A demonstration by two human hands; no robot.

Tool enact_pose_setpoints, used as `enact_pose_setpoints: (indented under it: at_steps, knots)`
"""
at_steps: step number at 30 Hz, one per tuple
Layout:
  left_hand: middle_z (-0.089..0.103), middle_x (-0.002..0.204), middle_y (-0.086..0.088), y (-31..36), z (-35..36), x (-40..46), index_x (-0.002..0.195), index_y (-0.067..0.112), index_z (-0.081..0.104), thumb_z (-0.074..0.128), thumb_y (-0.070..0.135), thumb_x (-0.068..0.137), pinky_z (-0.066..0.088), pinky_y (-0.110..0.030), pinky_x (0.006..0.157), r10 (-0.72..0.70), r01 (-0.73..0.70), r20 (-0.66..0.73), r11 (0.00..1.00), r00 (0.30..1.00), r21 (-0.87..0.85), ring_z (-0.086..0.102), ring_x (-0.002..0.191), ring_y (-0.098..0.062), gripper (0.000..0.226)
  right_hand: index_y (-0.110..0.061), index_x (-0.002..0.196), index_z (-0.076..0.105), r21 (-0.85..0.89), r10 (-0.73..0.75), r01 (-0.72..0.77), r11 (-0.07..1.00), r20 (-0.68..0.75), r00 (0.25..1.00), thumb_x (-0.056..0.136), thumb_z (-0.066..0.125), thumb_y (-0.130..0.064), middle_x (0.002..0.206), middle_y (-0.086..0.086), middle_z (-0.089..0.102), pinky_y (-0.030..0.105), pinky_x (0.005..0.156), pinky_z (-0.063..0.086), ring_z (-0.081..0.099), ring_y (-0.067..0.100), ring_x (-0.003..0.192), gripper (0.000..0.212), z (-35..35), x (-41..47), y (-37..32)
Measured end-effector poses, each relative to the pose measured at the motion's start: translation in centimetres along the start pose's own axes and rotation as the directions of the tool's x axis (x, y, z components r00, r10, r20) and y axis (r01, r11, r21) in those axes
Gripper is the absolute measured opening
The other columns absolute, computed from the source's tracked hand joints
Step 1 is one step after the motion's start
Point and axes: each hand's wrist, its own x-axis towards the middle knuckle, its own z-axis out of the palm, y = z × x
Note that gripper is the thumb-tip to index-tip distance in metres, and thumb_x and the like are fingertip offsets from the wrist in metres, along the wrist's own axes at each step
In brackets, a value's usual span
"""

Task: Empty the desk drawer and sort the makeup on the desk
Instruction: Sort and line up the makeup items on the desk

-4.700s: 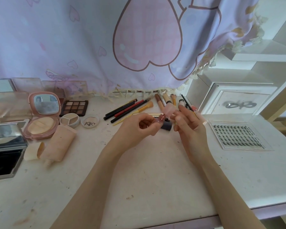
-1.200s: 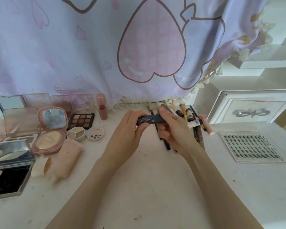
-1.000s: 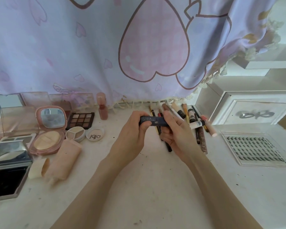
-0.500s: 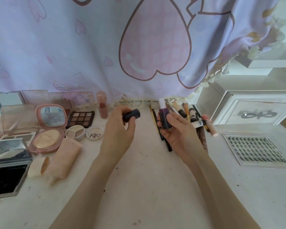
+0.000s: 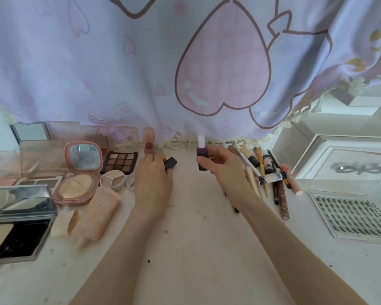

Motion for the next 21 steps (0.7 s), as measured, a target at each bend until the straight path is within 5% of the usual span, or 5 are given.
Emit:
enact_pose_setpoints:
  at_steps: [8, 21]
  knots:
    - [0.060, 0.104, -0.015, 0.0, 0.2, 1.8, 0.102, 0.005, 0.057, 0.066, 0.026, 0.082, 0.032, -0.035, 0.085, -0.057, 0.056, 0.009, 0.997, 0.998, 0.053, 0.047, 0.101, -0.032, 0.031, -0.012, 0.110, 0.066, -0.334, 0.021, 0.010, 0.942, 0.089, 0.996, 0.082, 0.067, -0.008, 0.099, -0.002, 0.064, 0.016, 0.078, 0.042, 0.058, 0.009, 0.092, 0.028, 3.1, 4.6, 0.7]
    - [0.059, 0.100, -0.016, -1.0, 0.5, 1.7, 0.094, 0.003, 0.066, 0.054, 0.015, 0.089, 0.030, -0.035, 0.078, 0.052, -0.051, 0.000, 0.993, 0.999, 0.110, 0.047, 0.096, -0.033, 0.017, -0.012, 0.113, 0.066, -0.348, -0.030, 0.101, 0.932, 0.203, 0.979, 0.080, 0.062, 0.002, 0.111, 0.002, 0.068, 0.016, 0.088, 0.042, 0.061, 0.010, 0.099, 0.036, 5.1, 6.3, 1.4]
